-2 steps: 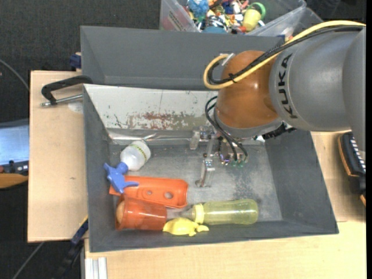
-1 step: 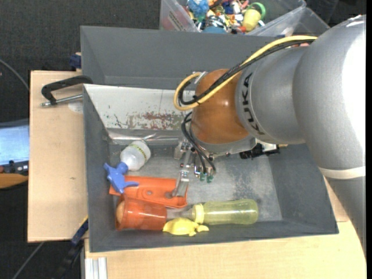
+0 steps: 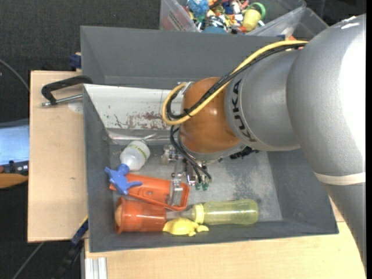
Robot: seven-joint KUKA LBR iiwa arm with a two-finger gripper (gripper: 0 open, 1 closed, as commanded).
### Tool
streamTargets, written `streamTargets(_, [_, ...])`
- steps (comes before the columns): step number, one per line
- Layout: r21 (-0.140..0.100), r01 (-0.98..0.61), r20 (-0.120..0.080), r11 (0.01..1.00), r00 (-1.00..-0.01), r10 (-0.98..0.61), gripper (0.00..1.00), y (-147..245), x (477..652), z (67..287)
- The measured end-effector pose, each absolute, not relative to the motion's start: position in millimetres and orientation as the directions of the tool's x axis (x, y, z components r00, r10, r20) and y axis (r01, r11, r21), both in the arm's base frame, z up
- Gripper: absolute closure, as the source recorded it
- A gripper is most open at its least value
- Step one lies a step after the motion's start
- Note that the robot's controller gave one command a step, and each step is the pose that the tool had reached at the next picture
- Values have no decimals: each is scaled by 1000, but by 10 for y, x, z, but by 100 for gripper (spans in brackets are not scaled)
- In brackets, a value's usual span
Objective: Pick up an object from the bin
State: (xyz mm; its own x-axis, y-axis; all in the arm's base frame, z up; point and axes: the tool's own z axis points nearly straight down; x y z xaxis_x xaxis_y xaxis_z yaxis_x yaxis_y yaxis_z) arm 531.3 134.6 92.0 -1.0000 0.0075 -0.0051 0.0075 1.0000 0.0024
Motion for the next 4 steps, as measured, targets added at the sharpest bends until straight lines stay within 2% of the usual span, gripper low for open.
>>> streamTargets(1, [3,-23,-7,1000,-1000,-23,0,1377,5329,977])
streamTargets(2, [3,24,-18,1000,-1000,24,0,1762,5286,849])
streamTargets(3, [4,-108,-15,994,-994,-108,100,1436,4985,712])
streamTargets(4, [4,-108,-15,994,-994,-108,100,1438,4984,712])
